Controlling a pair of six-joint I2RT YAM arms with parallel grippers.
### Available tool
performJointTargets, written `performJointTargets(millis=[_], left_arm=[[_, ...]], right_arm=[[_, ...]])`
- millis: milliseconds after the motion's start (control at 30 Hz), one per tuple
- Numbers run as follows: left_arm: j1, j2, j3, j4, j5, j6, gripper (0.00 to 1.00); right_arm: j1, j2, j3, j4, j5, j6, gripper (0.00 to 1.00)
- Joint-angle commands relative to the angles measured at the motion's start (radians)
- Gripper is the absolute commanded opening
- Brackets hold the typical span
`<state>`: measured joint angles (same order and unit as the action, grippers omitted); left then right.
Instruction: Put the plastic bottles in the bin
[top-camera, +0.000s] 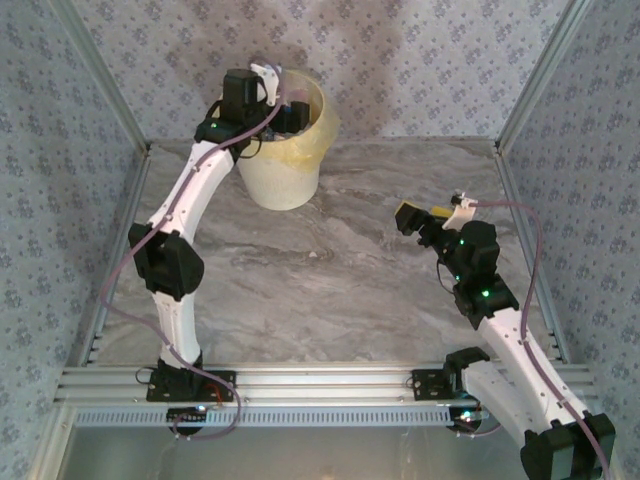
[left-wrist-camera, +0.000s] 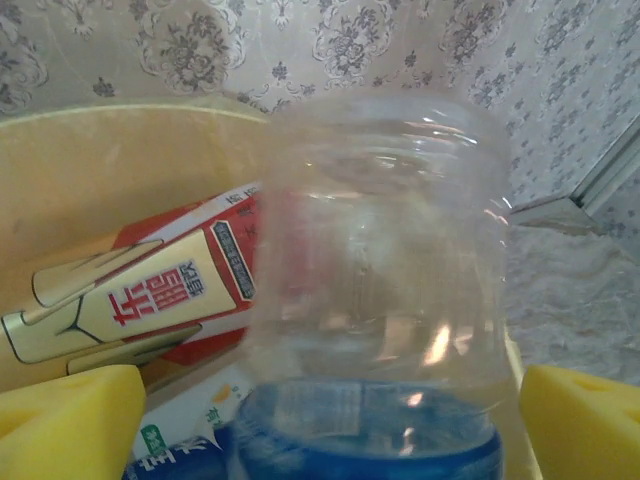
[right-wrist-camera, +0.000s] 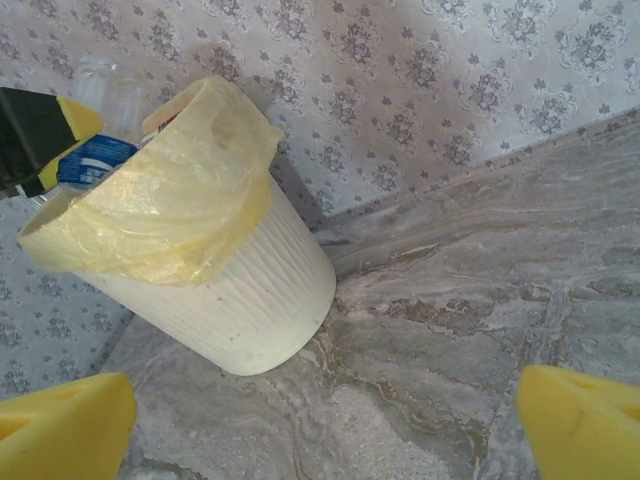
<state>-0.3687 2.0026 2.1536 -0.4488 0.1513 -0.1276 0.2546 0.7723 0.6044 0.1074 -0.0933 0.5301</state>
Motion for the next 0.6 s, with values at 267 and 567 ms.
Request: performJointTargets(millis=[267,567], left_arm=[[-0.008,0.094,0.233,-0.101,0.167,-0.083,0.98],[-0.032,0.184,0.3,-0.223,-0.114,-0.007,0.85]], right_arm=[[-0.003,0.01,0.008,-0.004,0.016,-0.016,1.0],[-0.003,0.002,0.008,-0.027,0.023,-0.018,1.0]])
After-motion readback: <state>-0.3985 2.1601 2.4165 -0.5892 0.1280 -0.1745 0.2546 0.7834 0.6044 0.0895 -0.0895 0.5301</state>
